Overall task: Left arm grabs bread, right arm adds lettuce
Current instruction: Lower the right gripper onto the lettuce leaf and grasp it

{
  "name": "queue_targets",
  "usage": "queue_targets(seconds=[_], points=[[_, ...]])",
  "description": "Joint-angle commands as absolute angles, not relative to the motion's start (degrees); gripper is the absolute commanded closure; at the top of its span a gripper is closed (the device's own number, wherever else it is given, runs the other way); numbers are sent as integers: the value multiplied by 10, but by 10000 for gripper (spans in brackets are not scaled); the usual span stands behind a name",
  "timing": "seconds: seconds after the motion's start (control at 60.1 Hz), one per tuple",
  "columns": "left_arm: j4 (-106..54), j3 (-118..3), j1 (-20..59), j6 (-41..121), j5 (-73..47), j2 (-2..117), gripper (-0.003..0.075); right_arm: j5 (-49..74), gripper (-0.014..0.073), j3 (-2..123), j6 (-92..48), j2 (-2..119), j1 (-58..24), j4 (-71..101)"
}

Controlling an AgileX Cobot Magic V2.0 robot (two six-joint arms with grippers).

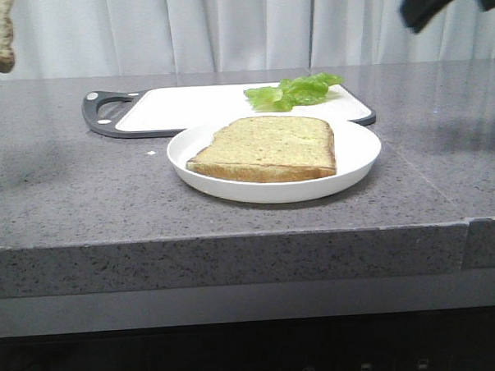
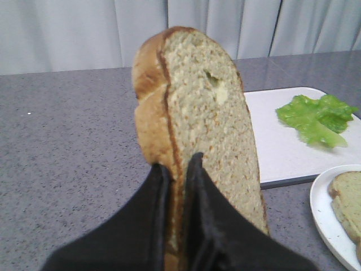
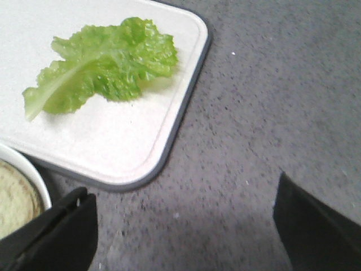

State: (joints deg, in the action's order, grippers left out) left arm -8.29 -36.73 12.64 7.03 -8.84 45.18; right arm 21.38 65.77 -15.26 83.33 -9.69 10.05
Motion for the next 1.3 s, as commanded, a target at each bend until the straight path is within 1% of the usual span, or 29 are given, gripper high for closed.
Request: queue_targets(seconds=[0.0,0.233,0.383,0.516,0.649,0.699,0.749,0.865,0.932,0.982,0.998,1.015,1.065,1.098,1.148,1.198,1.281], points=[[-81,-382,121,64,-46,441,741,198,-47,746,-177,884,-110,96],[-80,-382,121,64,-46,441,741,271,-47,930,-193,1036,-138,96],[-80,-382,121,64,-46,441,741,290,-47,1007,-194,1105,-144,96],[-80,-382,121,64,-46,441,741,311,-47,1053,-194,1142,-144,96],[-80,-382,121,64,-46,441,741,306,-45,1062,-207,1157,-144,95],[-80,-382,121,64,-46,441,741,306,-28,1062,-209,1159,-144,95],[-80,-382,121,64,-46,441,741,308,21,1062,-209,1161,-144,95],[-80,-382,121,64,-46,441,741,314,195,1062,-209,1163,-143,94],[-80,-382,121,64,-46,441,741,314,335,1062,-209,1162,-143,94],[-80,-382,121,64,-46,441,741,314,421,1063,-209,1162,-143,94],[-80,-382,121,64,-46,441,741,314,465,1065,-209,1162,-143,94],[-80,-382,121,64,-46,441,741,314,480,1065,-209,1162,-142,94],[-80,-382,121,64,-46,441,741,319,587,1069,-209,1162,-142,94],[-80,-382,121,64,-46,441,741,321,631,1070,-209,1161,-142,94],[-80,-382,121,64,-46,441,741,321,670,1070,-209,1159,-142,94],[-80,-382,121,64,-46,441,741,325,650,1070,-209,1156,-142,94],[-80,-382,121,64,-46,441,741,332,654,1070,-209,1148,-142,94]])
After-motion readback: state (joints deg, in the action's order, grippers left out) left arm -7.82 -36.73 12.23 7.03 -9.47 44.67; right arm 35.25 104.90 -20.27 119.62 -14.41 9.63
